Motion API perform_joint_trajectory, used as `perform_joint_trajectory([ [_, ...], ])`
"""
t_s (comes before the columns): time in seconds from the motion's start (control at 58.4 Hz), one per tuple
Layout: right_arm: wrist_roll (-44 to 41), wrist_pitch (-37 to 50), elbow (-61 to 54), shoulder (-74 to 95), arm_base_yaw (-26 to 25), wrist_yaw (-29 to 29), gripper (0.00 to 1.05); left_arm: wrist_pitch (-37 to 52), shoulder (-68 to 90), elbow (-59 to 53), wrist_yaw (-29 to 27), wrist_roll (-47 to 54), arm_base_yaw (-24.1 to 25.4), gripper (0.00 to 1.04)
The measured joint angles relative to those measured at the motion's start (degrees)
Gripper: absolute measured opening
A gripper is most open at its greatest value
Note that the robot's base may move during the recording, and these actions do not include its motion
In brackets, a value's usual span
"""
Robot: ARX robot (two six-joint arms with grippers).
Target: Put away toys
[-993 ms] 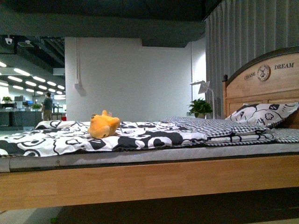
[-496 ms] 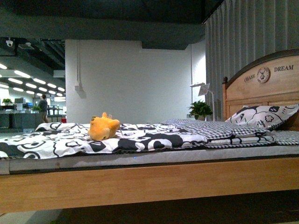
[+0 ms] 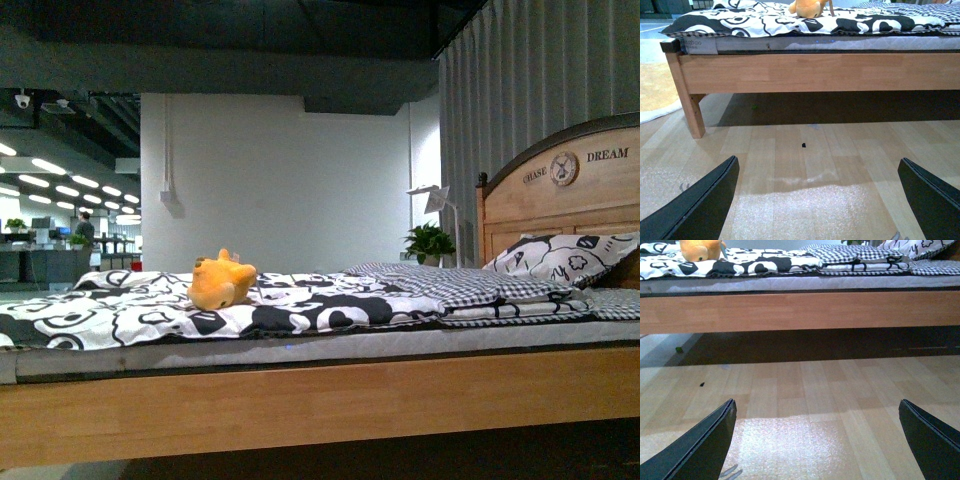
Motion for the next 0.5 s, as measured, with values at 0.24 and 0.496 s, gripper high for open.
perform_joint_trajectory([
  [0.24,0.00,0.00,0.00,0.00,0.00,0.00,0.98,0.00,0.00,0.00,0.00,0.00,0.00,0.98],
  [0.496,0.00,0.00,0.00,0.00,0.00,-0.02,0.98,0.00,0.00,0.00,0.00,0.00,0.00,0.98],
])
